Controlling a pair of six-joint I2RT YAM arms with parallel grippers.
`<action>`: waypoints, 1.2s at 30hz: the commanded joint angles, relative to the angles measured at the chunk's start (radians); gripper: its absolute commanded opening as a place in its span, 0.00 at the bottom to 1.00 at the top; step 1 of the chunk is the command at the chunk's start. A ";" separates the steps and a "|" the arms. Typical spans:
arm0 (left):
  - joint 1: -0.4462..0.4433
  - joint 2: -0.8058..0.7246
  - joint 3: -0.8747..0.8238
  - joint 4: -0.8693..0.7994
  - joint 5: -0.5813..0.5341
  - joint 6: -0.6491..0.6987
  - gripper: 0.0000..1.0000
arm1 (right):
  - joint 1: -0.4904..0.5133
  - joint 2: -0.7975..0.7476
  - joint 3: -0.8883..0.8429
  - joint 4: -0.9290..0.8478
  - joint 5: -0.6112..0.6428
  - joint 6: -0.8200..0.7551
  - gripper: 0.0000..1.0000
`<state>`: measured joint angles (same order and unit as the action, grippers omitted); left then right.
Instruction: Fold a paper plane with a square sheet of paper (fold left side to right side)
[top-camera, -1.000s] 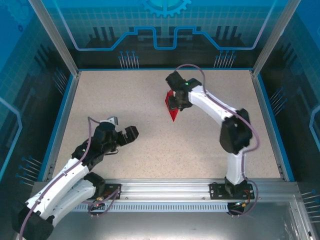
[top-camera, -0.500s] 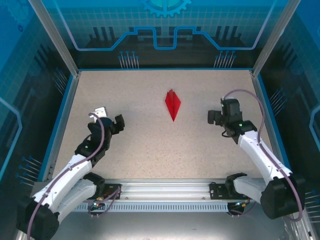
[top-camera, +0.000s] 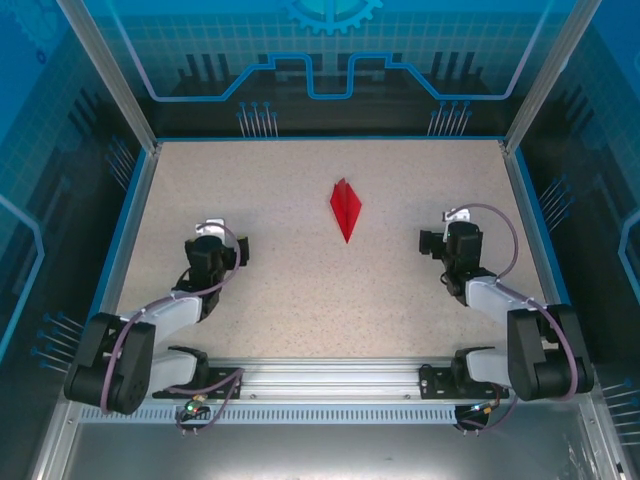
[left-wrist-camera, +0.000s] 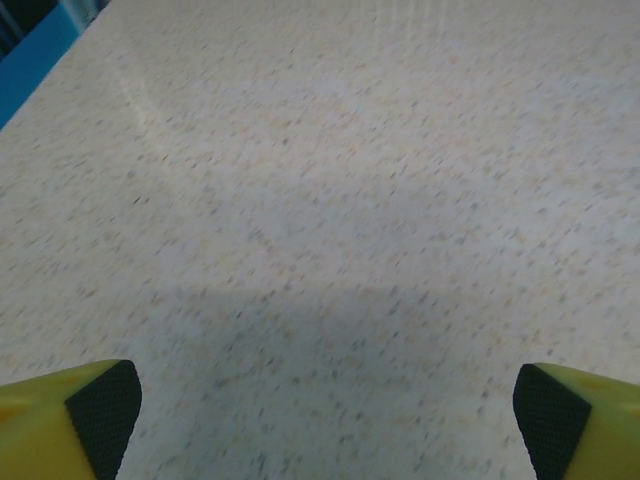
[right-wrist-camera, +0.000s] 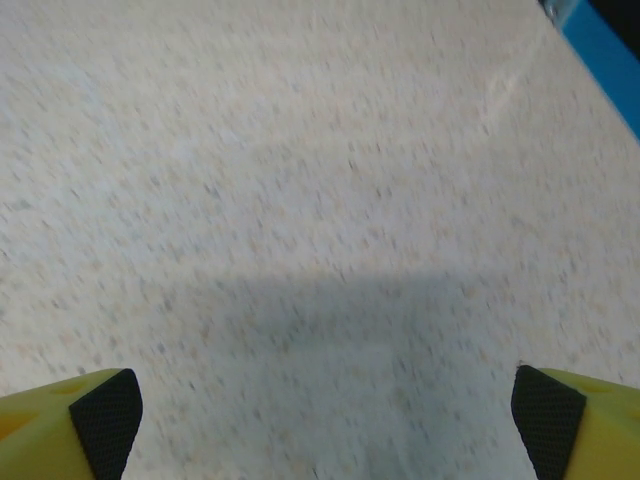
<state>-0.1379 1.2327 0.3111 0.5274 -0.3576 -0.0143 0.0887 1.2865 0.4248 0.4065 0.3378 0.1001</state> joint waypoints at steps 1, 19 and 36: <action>0.058 0.039 -0.003 0.211 0.183 0.037 0.99 | -0.016 0.039 -0.017 0.216 -0.061 -0.051 0.99; 0.144 0.283 0.102 0.263 0.319 0.004 0.99 | -0.019 0.214 -0.016 0.385 -0.161 -0.073 0.99; 0.144 0.282 0.103 0.258 0.322 0.007 0.99 | -0.005 0.217 -0.007 0.371 -0.162 -0.091 0.99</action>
